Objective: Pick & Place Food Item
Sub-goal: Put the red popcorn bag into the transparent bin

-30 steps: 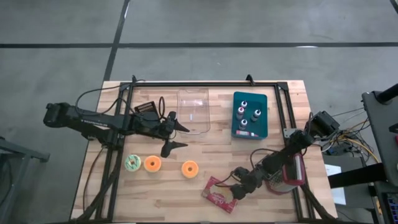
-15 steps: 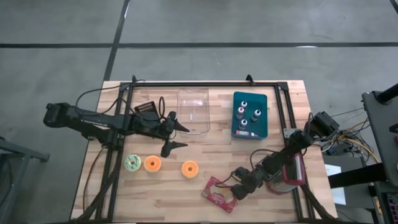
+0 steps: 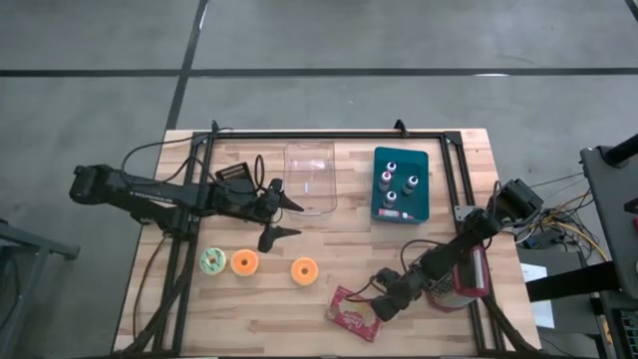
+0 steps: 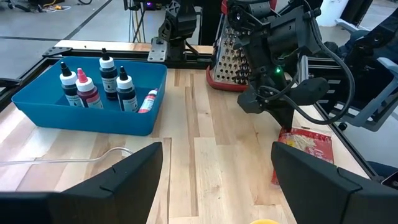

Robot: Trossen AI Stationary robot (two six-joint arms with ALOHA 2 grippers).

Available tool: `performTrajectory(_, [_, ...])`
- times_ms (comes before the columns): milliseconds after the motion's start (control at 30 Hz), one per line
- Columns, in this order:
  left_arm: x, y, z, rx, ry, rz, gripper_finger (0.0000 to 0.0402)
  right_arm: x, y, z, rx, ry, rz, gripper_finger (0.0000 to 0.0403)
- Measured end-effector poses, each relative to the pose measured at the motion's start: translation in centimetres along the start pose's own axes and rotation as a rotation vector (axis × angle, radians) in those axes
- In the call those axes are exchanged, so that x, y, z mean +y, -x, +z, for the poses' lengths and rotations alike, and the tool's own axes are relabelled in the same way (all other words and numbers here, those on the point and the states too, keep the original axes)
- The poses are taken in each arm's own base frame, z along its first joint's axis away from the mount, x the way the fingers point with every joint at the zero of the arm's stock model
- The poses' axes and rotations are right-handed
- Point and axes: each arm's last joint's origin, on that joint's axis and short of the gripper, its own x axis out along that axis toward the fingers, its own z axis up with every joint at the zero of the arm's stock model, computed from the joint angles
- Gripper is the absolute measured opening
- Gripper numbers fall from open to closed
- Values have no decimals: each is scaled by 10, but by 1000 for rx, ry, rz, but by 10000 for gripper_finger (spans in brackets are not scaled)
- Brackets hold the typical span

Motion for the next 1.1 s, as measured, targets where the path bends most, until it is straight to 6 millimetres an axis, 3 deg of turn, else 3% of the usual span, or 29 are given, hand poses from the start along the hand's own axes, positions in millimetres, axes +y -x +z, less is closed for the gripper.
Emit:
performTrajectory(467, [0,0,0,0,0,-1,304,2,2,-1,2,14,17,8])
performTrajectory(1100, [0,0,0,1,0,-3,304,13,30,-3,-101,125,67,8])
